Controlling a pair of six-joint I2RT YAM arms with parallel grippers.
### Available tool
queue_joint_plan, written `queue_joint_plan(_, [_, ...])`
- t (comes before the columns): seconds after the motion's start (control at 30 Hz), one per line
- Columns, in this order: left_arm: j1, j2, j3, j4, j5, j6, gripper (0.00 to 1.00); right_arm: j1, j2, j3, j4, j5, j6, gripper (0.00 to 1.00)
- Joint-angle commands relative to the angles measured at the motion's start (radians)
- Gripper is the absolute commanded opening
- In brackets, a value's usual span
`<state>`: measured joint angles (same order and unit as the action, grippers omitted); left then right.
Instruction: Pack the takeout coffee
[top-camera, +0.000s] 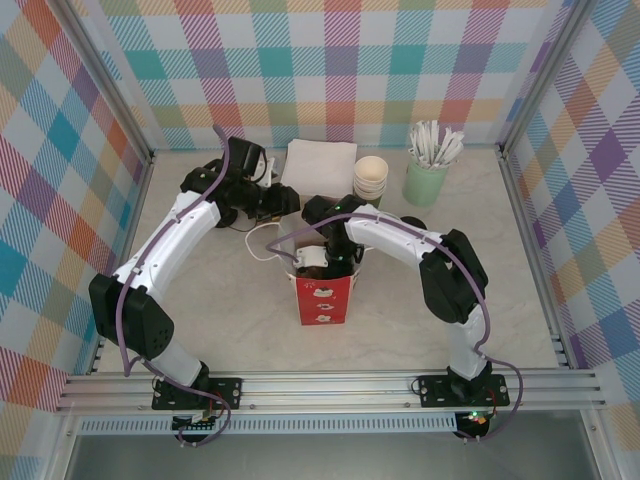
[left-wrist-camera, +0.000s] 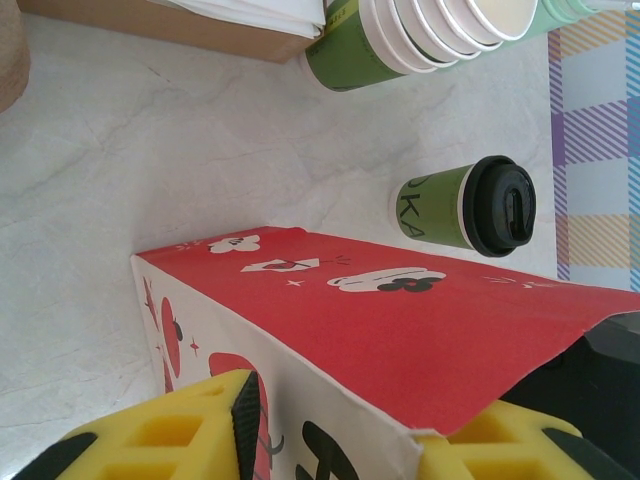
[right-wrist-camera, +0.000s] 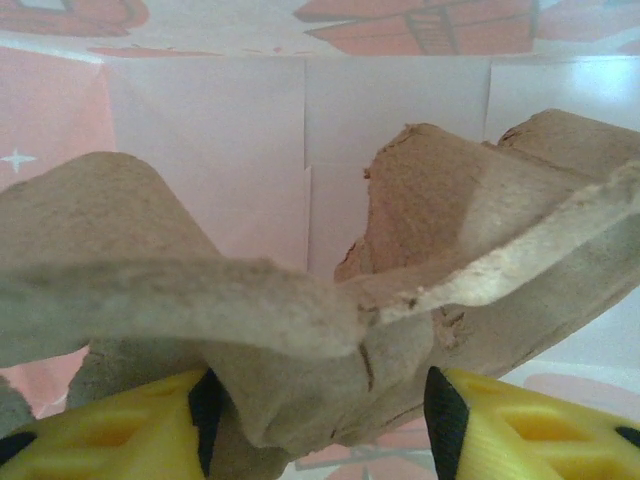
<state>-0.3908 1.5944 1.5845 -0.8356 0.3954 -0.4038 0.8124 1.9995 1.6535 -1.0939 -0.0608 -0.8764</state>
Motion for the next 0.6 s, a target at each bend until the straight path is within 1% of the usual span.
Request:
queue_joint_plan(0.0, [0.007, -0.020, -0.012, 0.016, 0.004, -0.013, 0.37, 0.005, -0.041, 0.033, -0.012, -0.019, -0.007, 0.54])
queue_joint_plan(0.27, [0.007, -0.022, -0.014, 0.014, 0.005, -0.015, 0.36, 0.006, -0.042, 0.037, -0.008, -0.029, -0.005, 0.49])
queue_joint_plan(0.57, [0.007, -0.024, -0.024, 0.021, 0.003, -0.023, 0.35, 0.005, -0.048, 0.038, -0.003, -0.053, -0.009, 0.48])
